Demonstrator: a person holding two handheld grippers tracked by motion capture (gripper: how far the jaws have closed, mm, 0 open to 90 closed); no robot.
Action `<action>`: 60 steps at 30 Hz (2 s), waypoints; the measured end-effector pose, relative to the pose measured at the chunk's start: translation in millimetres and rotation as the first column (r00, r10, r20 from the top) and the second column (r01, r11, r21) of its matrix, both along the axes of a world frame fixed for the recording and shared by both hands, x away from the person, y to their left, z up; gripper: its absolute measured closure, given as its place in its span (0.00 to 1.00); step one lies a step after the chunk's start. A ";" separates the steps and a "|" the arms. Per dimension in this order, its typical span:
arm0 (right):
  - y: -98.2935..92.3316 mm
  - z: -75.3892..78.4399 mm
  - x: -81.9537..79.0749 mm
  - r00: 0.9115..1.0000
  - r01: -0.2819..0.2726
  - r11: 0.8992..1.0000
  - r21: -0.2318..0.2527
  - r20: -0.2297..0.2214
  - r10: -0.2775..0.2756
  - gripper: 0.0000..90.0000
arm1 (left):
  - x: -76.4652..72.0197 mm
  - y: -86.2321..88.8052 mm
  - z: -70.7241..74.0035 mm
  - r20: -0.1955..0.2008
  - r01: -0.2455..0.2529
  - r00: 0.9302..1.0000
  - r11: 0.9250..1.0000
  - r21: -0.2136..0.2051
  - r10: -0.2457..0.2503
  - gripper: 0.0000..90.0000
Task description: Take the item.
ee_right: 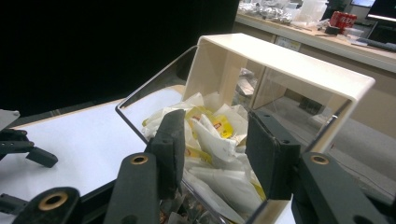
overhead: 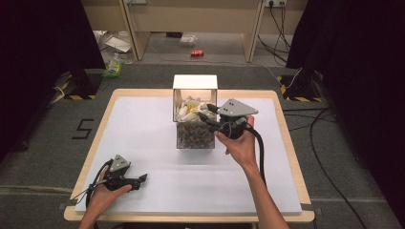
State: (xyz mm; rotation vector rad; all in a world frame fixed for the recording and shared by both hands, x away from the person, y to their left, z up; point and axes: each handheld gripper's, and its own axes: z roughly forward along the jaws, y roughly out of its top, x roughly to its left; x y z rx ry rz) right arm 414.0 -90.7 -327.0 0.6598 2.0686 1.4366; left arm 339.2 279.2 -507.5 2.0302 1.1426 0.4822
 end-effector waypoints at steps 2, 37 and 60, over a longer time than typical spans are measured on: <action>1.8 -0.5 1.0 1.000 0.001 1.000 0.001 0.004 -0.001 0.65 | 0.0 0.1 0.0 0.000 0.000 1.000 1.000 -0.001 0.000 0.16; 7.6 8.6 3.4 0.996 0.005 0.999 -0.051 0.087 -0.001 1.00 | 0.2 0.3 -0.1 0.000 -0.001 1.000 1.000 -0.004 0.001 0.16; 3.0 62.9 0.6 0.987 0.004 1.000 -0.016 0.159 -0.002 1.00 | 0.1 0.5 0.1 -0.002 -0.001 1.000 1.000 -0.004 0.001 0.16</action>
